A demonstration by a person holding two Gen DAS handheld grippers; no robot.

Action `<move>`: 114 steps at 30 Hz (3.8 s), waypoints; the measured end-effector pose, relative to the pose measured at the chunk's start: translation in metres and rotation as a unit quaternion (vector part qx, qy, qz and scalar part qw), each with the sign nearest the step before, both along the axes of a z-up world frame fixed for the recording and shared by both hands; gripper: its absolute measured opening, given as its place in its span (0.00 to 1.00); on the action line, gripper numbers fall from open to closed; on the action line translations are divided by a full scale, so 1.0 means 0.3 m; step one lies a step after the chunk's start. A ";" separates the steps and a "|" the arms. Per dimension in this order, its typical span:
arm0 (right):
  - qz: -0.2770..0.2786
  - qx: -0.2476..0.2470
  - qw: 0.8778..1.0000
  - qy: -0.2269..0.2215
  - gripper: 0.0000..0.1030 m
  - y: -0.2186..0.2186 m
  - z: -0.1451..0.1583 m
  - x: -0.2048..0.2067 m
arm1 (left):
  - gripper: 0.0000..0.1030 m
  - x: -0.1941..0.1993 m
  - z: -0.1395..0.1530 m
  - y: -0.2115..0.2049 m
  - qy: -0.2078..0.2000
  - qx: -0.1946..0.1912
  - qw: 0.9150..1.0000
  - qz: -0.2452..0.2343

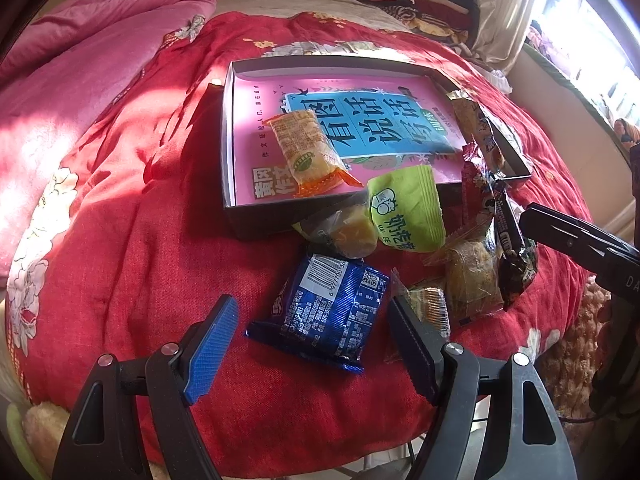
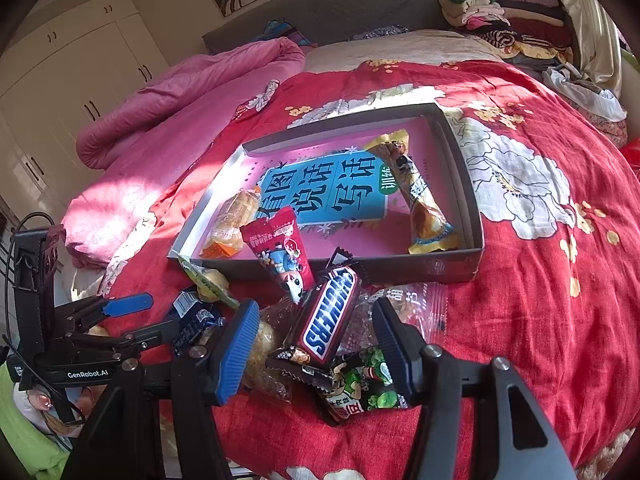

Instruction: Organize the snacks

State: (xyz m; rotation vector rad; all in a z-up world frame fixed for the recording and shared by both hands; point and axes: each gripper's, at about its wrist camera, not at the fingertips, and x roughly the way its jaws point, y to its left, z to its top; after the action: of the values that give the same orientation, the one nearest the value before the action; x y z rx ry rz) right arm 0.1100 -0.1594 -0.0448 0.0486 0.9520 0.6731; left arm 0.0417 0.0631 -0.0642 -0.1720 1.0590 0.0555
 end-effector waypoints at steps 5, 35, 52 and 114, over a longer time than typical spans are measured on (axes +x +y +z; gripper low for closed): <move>0.003 0.010 1.000 0.018 0.57 -0.002 -0.021 0.003 | 0.76 0.000 -0.014 0.000 0.008 -0.005 1.000 -0.004; 0.012 0.025 0.997 0.074 0.33 0.039 -0.108 0.070 | 0.76 0.040 -0.097 -0.008 0.039 -0.003 0.999 -0.012; -0.005 0.071 0.996 0.061 0.30 -0.036 -0.077 0.065 | 0.64 0.056 -0.108 0.004 0.025 -0.020 0.999 -0.010; -0.030 0.057 0.996 -0.065 0.28 -0.080 0.065 0.016 | 0.54 0.007 0.201 0.148 -0.132 -0.003 0.987 0.095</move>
State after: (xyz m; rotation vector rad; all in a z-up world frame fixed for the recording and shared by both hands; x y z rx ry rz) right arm 0.1147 -0.1834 -0.0254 0.1321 0.7843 0.6655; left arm 0.0438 0.1074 -0.0039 -0.2779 0.7761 0.1956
